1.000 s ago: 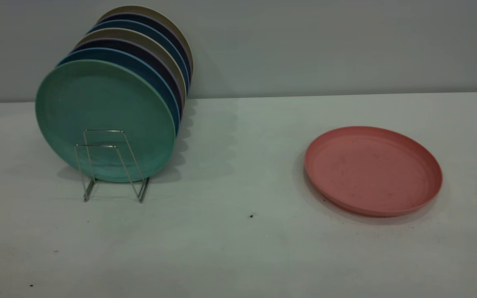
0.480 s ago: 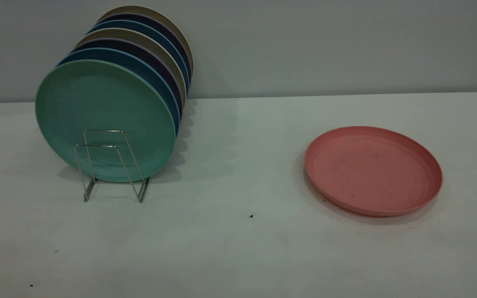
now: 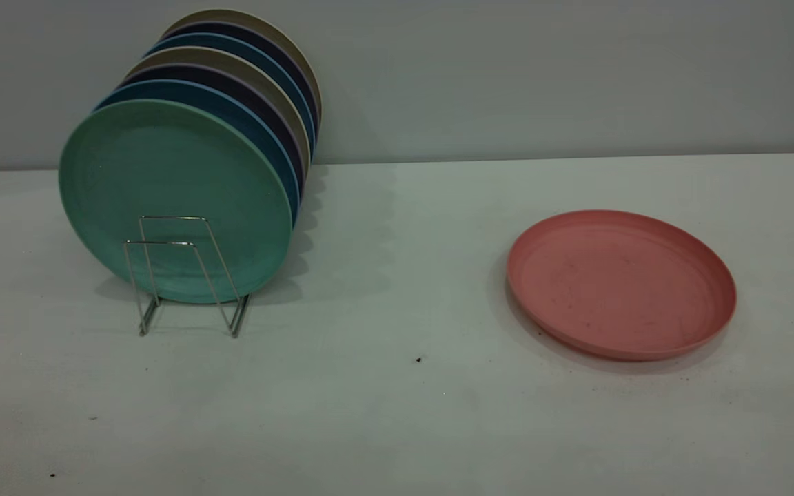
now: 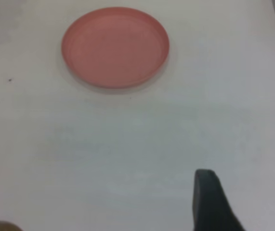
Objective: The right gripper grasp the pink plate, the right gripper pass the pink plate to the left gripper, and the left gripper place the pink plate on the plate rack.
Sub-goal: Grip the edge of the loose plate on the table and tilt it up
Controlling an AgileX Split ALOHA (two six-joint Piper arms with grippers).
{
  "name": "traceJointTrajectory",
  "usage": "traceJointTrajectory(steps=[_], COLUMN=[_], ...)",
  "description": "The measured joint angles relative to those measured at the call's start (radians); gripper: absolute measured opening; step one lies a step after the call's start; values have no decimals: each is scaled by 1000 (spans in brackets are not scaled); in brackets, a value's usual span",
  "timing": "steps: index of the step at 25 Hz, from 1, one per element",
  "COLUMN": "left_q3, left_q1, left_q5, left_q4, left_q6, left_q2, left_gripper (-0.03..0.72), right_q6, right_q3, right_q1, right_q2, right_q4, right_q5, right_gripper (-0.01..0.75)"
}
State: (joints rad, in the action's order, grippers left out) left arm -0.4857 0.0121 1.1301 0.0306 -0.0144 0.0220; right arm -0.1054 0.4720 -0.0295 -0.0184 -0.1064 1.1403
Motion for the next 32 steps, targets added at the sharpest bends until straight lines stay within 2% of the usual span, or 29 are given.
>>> traceJointTrajectory(steps=[11, 16, 19, 22, 27, 32], left_q3=[0, -68, -132, -200, -333, -442], left_q1=[0, 0, 0, 0, 0, 0], left_q5=[0, -4, -72, -174, -286, -392], left_q4=[1, 16, 22, 22, 18, 17], left_q6=[0, -7, -4, 21, 47, 50], left_q2=[0, -85, -238, -442, -792, -1072], left_gripper=[379, 438, 514, 578, 584, 584], right_q6=[0, -13, -37, -65, -171, -326], right_q3=[1, 44, 94, 140, 177, 184], right_q1=[0, 0, 0, 0, 0, 0], right_q2=[2, 138, 276, 448, 716, 999], right_q4=[-29, -96, -106, -130, -198, -382], right_q5=[-1, -31, -97, -192, -365, -489], right_gripper=[394, 477, 536, 563, 566, 566])
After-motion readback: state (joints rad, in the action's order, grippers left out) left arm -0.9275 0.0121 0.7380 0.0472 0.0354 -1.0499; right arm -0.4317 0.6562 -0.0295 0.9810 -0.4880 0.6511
